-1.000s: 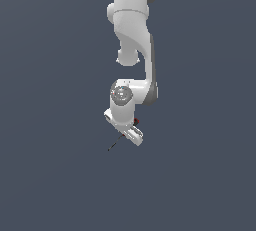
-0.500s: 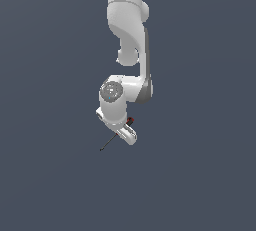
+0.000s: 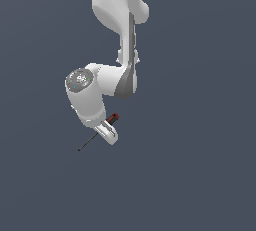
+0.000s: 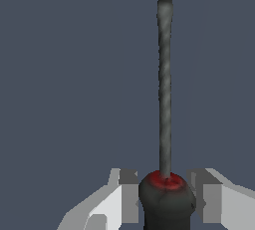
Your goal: Pick up the object and move it to a goal position.
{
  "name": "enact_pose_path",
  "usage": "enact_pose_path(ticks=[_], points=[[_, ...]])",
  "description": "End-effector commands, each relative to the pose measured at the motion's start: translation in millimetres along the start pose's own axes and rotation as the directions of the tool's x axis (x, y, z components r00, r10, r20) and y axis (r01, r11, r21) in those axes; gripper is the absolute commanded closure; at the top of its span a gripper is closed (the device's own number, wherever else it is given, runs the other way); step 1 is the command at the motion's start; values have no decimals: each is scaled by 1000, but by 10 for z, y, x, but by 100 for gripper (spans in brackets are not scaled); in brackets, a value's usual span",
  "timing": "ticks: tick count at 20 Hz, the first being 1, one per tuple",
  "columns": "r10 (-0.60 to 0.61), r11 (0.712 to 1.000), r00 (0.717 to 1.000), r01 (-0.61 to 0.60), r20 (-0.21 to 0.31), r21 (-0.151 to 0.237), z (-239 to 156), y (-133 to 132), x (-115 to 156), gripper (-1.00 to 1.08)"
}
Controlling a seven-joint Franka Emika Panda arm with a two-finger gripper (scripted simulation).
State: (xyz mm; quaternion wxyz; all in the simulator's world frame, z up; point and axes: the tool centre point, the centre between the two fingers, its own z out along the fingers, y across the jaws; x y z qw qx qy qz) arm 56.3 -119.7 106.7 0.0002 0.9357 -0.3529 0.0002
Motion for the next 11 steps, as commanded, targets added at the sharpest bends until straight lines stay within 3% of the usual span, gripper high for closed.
enact_pose_path(ticks=[1, 11], points=[[-1, 1000, 1000, 1, 0, 0, -131, 69, 126, 108], [-1, 1000, 1000, 1, 0, 0, -316, 166, 326, 108]])
